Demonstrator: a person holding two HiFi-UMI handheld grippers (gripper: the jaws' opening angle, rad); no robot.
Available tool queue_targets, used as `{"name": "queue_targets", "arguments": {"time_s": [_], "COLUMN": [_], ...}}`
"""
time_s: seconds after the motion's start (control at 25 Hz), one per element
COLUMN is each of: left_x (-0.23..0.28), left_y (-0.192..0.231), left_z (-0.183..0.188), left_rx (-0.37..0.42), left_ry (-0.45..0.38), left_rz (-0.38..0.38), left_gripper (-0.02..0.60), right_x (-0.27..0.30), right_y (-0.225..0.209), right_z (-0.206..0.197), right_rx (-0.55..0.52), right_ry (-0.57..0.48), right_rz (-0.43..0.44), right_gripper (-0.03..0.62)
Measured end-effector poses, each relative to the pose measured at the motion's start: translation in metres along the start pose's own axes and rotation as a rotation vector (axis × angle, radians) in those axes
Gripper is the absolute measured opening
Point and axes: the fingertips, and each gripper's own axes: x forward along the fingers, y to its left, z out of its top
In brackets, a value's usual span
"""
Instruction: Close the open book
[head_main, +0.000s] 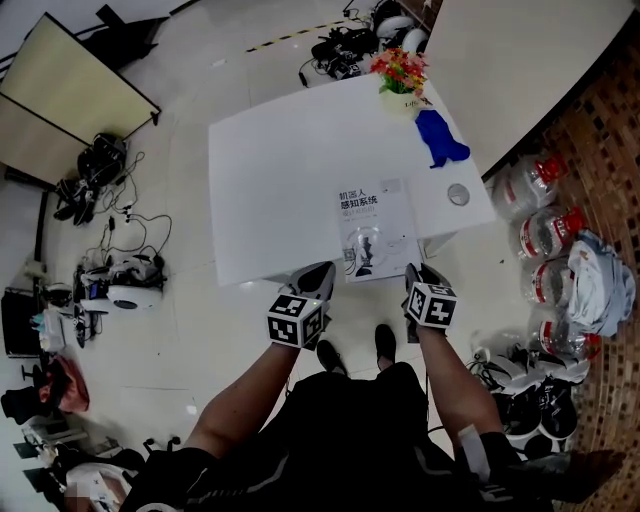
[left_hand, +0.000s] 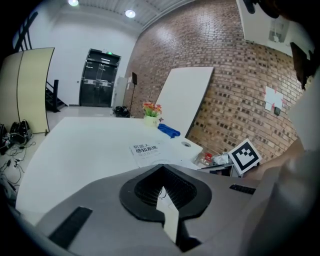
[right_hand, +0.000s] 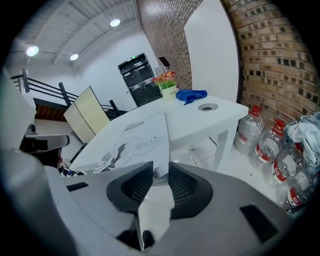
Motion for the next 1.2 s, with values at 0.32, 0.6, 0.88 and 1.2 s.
{"name": "queue_targets", "arguments": {"time_s": [0.32, 0.6, 0.88, 1.2], "left_x": [-0.022, -0.063, -0.115, -0.143], "left_y": [0.005, -0.007, -0.022, -0.031], "left_z": [0.013, 0.059, 0.124, 0.144], "left_rx": [-0.003, 0.126, 0.210, 0.176], "left_ry": [-0.062, -0.163, -0.344, -0.378], "left_rz": [0.002, -0.058, -0.069, -0.021], "left_gripper": [-0.005, -0.005, -0.005, -0.005], "right_x": [-0.024, -0.081, -0.158, -0.179], "right_y": [0.000, 0.057, 0.117, 0.150], "right_z": [0.020, 0.098, 0.165, 0.185], "right_rx": [-0.096, -0.224, -0.246, -0.359], "right_ry": [-0.042, -0.228, -0.388, -0.405], "right_rz": [-0.081, 0.019, 0.213, 0.319], "right_gripper": [0.066, 0.064, 0.001, 0.000]}}
